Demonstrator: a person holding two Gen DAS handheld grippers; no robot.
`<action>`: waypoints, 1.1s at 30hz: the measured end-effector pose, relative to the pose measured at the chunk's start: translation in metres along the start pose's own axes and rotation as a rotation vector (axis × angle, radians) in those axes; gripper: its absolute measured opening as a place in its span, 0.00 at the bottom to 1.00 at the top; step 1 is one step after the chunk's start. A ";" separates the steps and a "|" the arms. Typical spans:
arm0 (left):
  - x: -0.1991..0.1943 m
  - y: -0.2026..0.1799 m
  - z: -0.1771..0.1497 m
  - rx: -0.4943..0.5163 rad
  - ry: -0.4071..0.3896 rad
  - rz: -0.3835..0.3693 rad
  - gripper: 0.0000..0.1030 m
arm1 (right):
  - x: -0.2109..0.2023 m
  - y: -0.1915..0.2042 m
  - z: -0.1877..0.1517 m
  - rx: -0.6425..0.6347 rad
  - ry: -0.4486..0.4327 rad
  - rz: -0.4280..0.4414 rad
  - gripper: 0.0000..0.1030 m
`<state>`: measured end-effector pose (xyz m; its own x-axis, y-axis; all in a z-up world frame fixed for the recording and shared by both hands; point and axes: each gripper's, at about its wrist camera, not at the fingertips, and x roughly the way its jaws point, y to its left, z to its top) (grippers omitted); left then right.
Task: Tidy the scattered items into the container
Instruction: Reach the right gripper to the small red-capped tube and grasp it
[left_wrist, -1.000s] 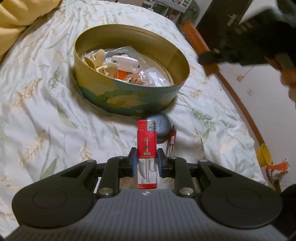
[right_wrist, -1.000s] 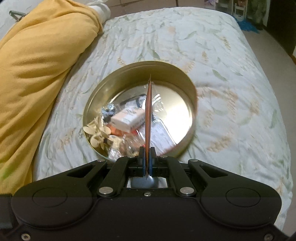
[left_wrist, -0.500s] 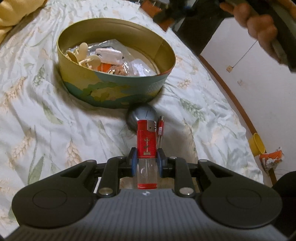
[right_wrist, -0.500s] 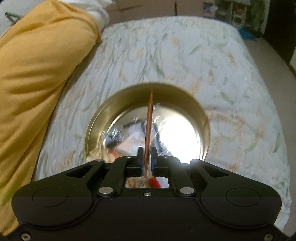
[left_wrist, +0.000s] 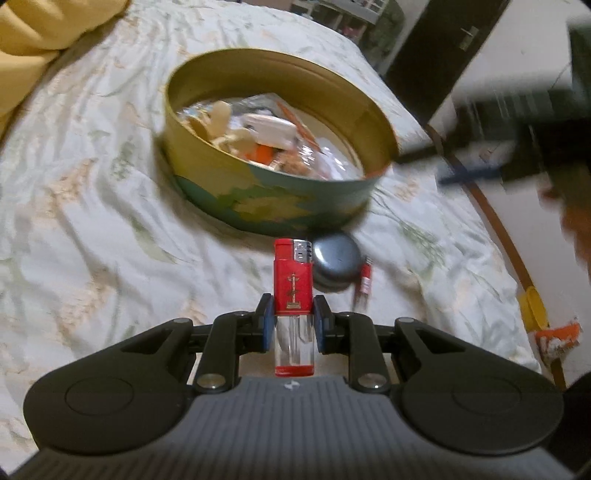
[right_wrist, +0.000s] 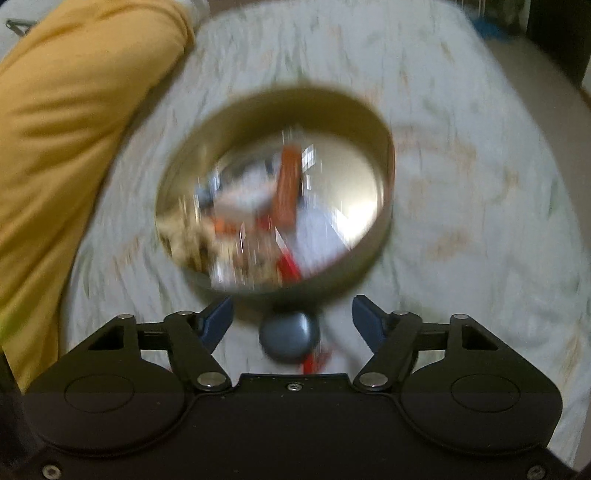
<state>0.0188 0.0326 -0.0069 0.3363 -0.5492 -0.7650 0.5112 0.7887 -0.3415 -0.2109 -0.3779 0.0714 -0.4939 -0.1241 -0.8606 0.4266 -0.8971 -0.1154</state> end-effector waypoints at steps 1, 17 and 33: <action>0.000 0.002 0.001 -0.007 -0.004 0.005 0.24 | 0.005 -0.002 -0.009 0.017 0.025 0.009 0.62; 0.001 0.008 0.003 -0.016 -0.010 0.041 0.24 | 0.075 -0.009 -0.068 0.163 0.205 -0.024 0.20; -0.001 0.006 -0.006 -0.024 0.025 0.049 0.24 | -0.002 -0.032 -0.084 0.037 0.068 0.107 0.09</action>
<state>0.0171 0.0399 -0.0112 0.3408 -0.5029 -0.7943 0.4754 0.8211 -0.3159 -0.1592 -0.3135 0.0351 -0.3940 -0.1919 -0.8988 0.4451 -0.8955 -0.0039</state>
